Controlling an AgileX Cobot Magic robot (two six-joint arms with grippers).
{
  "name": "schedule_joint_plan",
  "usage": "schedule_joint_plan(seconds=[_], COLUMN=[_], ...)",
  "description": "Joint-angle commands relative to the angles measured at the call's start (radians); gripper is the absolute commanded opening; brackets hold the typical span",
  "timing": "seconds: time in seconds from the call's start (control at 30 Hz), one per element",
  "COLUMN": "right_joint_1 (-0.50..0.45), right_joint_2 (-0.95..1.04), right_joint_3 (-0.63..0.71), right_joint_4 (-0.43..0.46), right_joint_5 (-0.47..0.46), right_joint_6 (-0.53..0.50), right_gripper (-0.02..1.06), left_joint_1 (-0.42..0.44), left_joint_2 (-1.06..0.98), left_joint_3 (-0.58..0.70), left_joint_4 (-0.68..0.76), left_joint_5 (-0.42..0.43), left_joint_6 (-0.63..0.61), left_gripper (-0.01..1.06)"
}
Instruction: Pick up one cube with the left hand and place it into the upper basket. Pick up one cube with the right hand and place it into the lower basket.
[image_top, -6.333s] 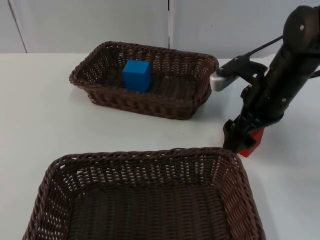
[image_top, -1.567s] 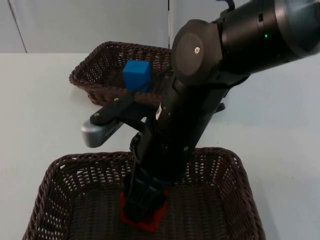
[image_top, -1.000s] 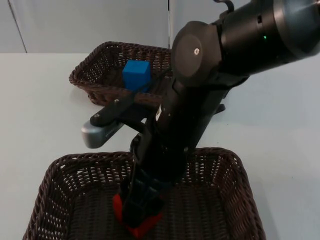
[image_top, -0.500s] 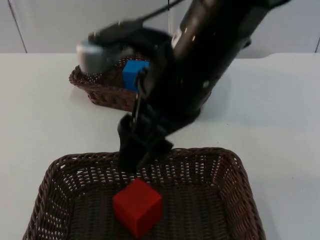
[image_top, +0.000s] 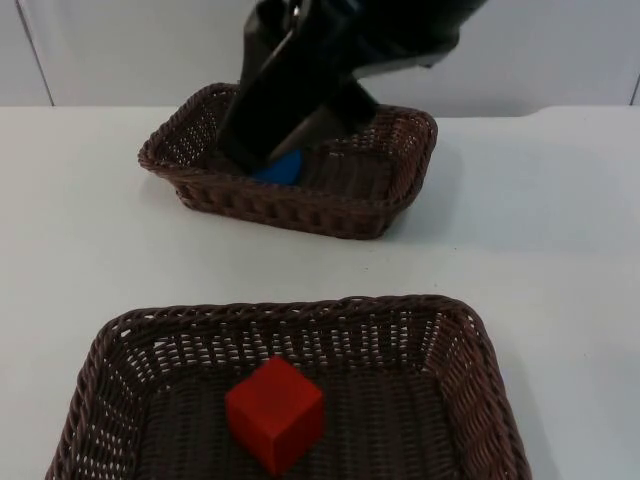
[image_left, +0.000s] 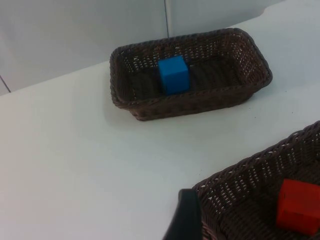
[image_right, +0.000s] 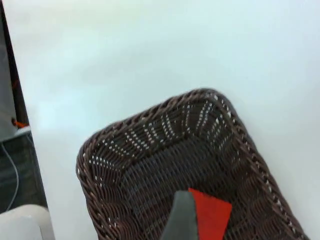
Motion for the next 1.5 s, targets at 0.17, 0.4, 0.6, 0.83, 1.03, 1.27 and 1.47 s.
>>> schedule_joint_plan(seconds=[0.17, 0.4, 0.6, 0.83, 1.03, 1.27, 1.47], right_joint_1=[0.007, 0.007, 0.007, 0.007, 0.007, 0.007, 0.007], right_joint_2=[-0.045, -0.069, -0.14, -0.272, -0.421, -0.577, -0.743], right_joint_3=[0.001, 0.072, 0.225, 0.442, 0.609, 0.676, 0.685], right_joint_4=[0.011, 0.013, 0.013, 0.013, 0.013, 0.011, 0.011], right_joint_5=[-0.023, -0.118, -0.265, -0.465, -0.587, -0.587, -0.544], right_joint_6=[0.021, 0.028, 0.028, 0.028, 0.028, 0.028, 0.044], right_gripper=[0.65, 0.65, 0.65, 0.65, 0.65, 0.65, 0.65], left_joint_1=[0.002, 0.002, 0.002, 0.002, 0.002, 0.002, 0.002], left_joint_2=[-0.004, -0.006, -0.027, -0.163, -0.307, -0.316, -0.316], left_joint_3=[0.005, 0.005, 0.005, 0.005, 0.005, 0.018, 0.066], left_joint_4=[0.001, -0.002, -0.018, -0.024, -0.023, 0.044, 0.114], left_joint_5=[-0.006, -0.004, 0.002, 0.004, 0.079, 0.18, 0.195], left_joint_6=[0.0, 0.0, 0.0, -0.002, -0.034, -0.092, -0.186], left_gripper=[0.69, 0.69, 0.69, 0.69, 0.69, 0.69, 0.69])
